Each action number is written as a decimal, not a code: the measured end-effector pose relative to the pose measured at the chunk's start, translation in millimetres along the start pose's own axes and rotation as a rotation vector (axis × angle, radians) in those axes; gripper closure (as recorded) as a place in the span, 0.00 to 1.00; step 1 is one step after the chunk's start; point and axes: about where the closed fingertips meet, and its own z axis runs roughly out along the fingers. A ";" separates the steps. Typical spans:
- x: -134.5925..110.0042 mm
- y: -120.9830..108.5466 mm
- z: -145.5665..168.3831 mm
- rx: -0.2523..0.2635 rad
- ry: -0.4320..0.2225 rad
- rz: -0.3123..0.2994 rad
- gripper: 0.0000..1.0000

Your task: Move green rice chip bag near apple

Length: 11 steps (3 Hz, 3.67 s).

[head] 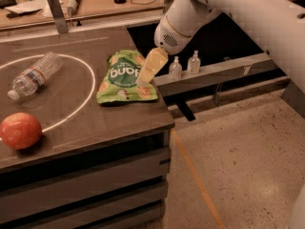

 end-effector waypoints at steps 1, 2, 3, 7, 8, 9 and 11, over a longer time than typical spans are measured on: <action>-12.4 13.9 21.2 0.013 0.018 -0.014 0.00; -8.1 22.3 47.6 0.043 0.054 -0.018 0.00; 0.7 25.3 67.4 0.058 0.080 -0.010 0.15; 7.5 32.7 5.9 0.061 0.094 -0.046 1.00; 7.9 46.9 -11.3 0.107 0.052 -0.117 1.00; 8.1 53.0 -19.6 0.134 0.028 -0.153 1.00; -3.2 57.4 -16.9 0.126 -0.027 -0.216 1.00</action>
Offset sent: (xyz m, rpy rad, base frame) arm -0.0101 0.0461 -0.0664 -0.1152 -0.0450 -0.0370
